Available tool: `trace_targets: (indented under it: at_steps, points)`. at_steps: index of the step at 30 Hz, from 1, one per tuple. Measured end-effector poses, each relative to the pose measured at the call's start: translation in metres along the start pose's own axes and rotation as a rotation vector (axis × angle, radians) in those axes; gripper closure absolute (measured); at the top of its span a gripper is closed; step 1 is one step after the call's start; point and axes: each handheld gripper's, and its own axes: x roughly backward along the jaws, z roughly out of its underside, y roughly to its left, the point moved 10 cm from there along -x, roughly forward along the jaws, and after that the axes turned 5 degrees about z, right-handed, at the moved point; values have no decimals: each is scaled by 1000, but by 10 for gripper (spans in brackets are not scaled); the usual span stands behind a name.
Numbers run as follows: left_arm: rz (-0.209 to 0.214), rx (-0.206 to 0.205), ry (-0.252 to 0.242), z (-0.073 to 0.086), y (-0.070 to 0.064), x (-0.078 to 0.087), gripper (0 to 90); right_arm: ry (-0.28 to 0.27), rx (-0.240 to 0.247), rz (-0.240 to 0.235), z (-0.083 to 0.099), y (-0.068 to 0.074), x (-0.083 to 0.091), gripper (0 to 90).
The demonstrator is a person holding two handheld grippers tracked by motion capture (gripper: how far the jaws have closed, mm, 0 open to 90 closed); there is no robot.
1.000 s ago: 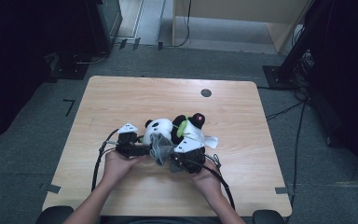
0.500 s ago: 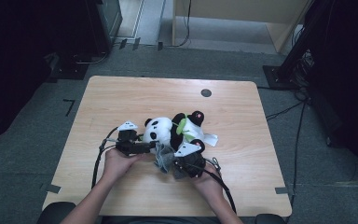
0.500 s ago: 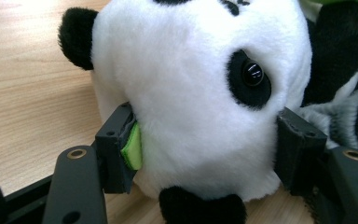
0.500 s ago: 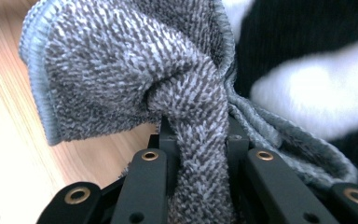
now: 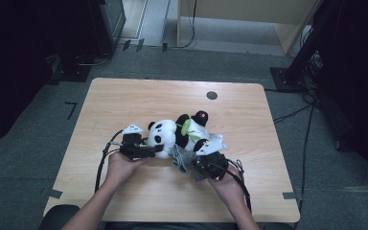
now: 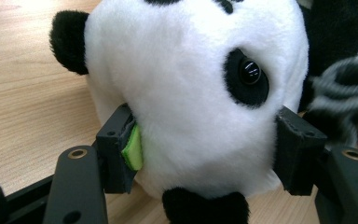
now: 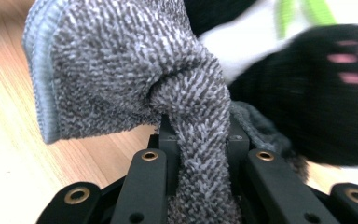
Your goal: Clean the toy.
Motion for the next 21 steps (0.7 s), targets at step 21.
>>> trace_targets:
  at_steps: [21]
  points:
    - [-1,4,3,0,-1,0,344,-148,-74,124,-25,-44,63,752]
